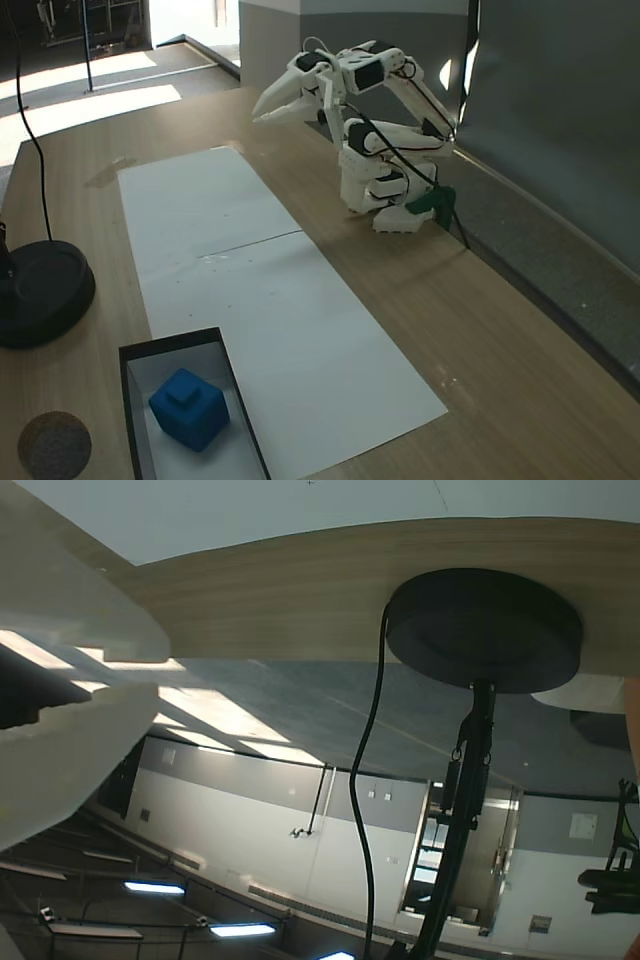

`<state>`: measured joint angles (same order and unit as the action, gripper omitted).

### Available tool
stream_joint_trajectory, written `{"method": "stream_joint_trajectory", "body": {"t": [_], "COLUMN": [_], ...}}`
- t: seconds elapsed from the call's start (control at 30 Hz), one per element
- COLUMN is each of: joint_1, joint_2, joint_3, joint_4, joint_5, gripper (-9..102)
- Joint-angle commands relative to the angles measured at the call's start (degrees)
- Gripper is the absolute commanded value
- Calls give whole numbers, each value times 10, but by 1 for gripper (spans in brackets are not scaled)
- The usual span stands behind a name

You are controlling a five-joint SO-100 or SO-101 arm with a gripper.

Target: Grab a blue square and put it in the box.

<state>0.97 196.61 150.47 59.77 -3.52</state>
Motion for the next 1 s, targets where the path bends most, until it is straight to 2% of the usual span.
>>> {"method": "stream_joint_trajectory", "body": {"t": [0.0,0.2,0.5,0.7,0.87,0.97], "joint_1": [1,1,1,-6,-6,-4], "joint_2": [25,27,25,26,25,25], "joint_3": [54,174,270,247,214,214], "joint_4": [-47,-87,-73,24,144,142], "joint_5": [-1,4,4,61,81,84], "gripper": [0,0,0,0,0,0]}}
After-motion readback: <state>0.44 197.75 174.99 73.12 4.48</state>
